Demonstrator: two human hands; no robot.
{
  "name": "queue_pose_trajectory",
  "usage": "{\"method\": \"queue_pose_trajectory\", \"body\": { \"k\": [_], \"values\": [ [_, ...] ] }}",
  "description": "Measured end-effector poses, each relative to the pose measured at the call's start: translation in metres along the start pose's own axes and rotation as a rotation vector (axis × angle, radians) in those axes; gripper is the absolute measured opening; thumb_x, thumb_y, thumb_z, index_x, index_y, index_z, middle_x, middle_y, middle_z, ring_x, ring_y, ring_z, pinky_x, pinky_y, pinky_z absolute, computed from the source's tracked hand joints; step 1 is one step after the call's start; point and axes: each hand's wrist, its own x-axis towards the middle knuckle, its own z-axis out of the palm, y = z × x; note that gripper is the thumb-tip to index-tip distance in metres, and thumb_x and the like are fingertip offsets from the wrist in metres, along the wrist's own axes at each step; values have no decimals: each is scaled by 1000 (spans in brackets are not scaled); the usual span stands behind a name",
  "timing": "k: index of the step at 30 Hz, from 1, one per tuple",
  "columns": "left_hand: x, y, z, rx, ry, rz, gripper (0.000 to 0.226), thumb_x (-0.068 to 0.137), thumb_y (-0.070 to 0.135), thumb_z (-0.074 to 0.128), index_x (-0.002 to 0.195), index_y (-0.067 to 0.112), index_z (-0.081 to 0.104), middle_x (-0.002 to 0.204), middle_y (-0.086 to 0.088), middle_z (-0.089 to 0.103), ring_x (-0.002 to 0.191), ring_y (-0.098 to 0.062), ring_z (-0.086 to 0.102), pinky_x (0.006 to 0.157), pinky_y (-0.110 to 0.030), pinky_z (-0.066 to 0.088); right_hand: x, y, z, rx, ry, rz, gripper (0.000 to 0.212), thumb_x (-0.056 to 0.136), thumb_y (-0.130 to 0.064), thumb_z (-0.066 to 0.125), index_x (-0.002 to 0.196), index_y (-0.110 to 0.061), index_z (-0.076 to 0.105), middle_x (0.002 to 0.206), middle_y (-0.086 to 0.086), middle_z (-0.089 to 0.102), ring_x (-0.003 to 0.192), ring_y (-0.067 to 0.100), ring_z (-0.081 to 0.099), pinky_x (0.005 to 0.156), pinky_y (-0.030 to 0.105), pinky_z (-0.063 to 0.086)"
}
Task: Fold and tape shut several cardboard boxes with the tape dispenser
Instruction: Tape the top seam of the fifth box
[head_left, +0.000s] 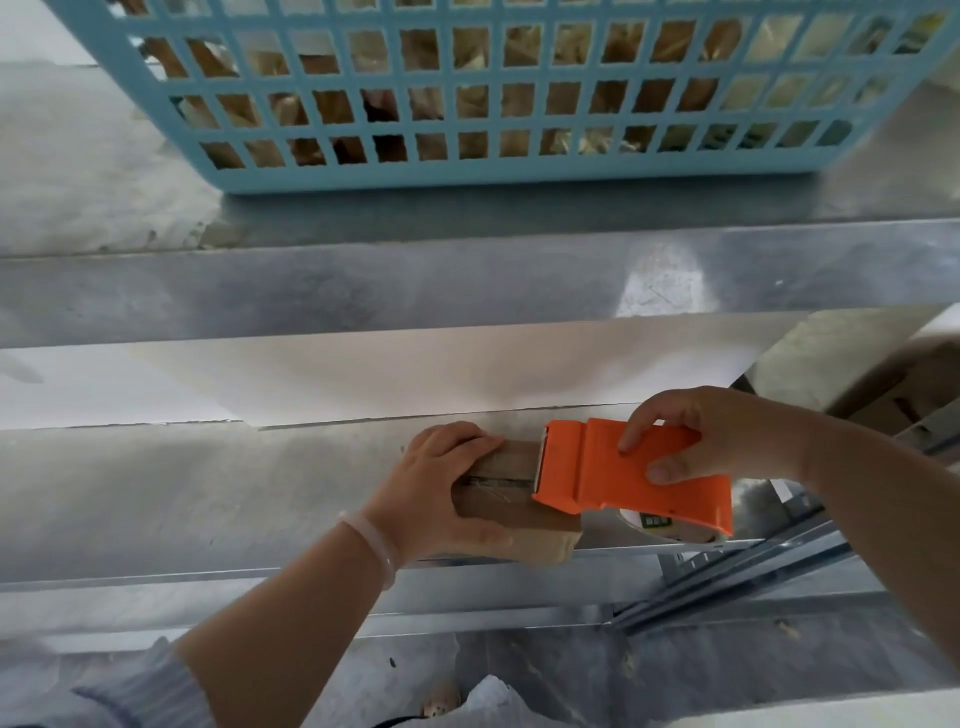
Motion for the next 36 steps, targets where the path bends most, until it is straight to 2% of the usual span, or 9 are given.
{"method": "queue_pose_trajectory", "body": {
  "k": [7, 12, 15, 18, 24, 26, 30, 33, 36],
  "values": [
    [-13, -24, -19, -5, 51, 17, 93, 55, 74, 66, 135, 28, 56, 128, 18, 39, 122, -9, 36, 109, -27, 26, 16, -9, 21, 27, -9, -45, 31, 60, -48, 78, 89, -53, 67, 109, -21, 64, 99, 10, 66, 83, 31, 58],
    [-30, -48, -41, 22, 21, -46, 93, 54, 73, 66, 136, 30, 54, 131, 18, 40, 126, -8, 35, 109, -20, 22, 40, -23, 39, 45, -9, -79, 27, 75, -34, 81, 92, -50, 68, 113, -19, 63, 98, 9, 66, 79, 27, 59],
    [-32, -50, -42, 7, 1, -70, 93, 55, 74, 64, 137, 32, 53, 131, 19, 38, 127, -7, 33, 111, -22, 21, 44, -26, 40, 54, -14, -61, 29, 71, -34, 82, 91, -50, 68, 111, -19, 65, 98, 10, 66, 80, 29, 59],
    [-32, -51, -42, 1, -15, -74, 92, 57, 75, 63, 138, 32, 52, 131, 20, 38, 128, -9, 33, 112, -24, 22, 41, -22, 35, 45, -33, -36, 34, 58, -46, 81, 90, -50, 69, 111, -18, 65, 100, 12, 66, 85, 35, 58],
    [-30, -55, -41, 1, -37, -74, 92, 58, 75, 65, 139, 36, 50, 133, 23, 36, 129, -7, 31, 114, -25, 23, 27, -4, 18, 25, -42, 20, 36, 58, -41, 85, 90, -49, 70, 102, -26, 68, 97, 11, 67, 84, 34, 58],
    [-30, -55, -42, 0, -46, -71, 92, 57, 75, 65, 139, 36, 49, 133, 23, 35, 129, -4, 29, 113, -22, 20, 23, -1, 13, 5, -53, 30, 38, 58, -40, 91, 89, -48, 71, 102, -22, 69, 97, 13, 69, 84, 35, 58],
    [-29, -56, -44, -4, -56, -66, 92, 58, 75, 65, 139, 37, 48, 133, 24, 34, 127, 0, 27, 111, -18, 18, 15, 2, 3, 10, -39, 66, 35, 56, -38, 84, 88, -46, 72, 105, -13, 72, 96, 14, 70, 86, 38, 58],
    [-29, -55, -44, 6, -60, -60, 91, 58, 74, 66, 140, 37, 48, 132, 24, 35, 125, 3, 28, 108, -14, 18, 15, 1, 7, -41, -52, 72, 33, 61, -39, 83, 88, -50, 70, 104, -18, 70, 93, 8, 69, 82, 30, 58],
    [-29, -54, -45, -2, -67, -66, 92, 58, 75, 66, 139, 37, 48, 134, 23, 35, 127, 0, 30, 110, -19, 22, 16, 0, 8, -62, -61, 60, 31, 69, -33, 84, 89, -51, 68, 104, -19, 70, 89, 1, 69, 74, 21, 57]
  ]
}}
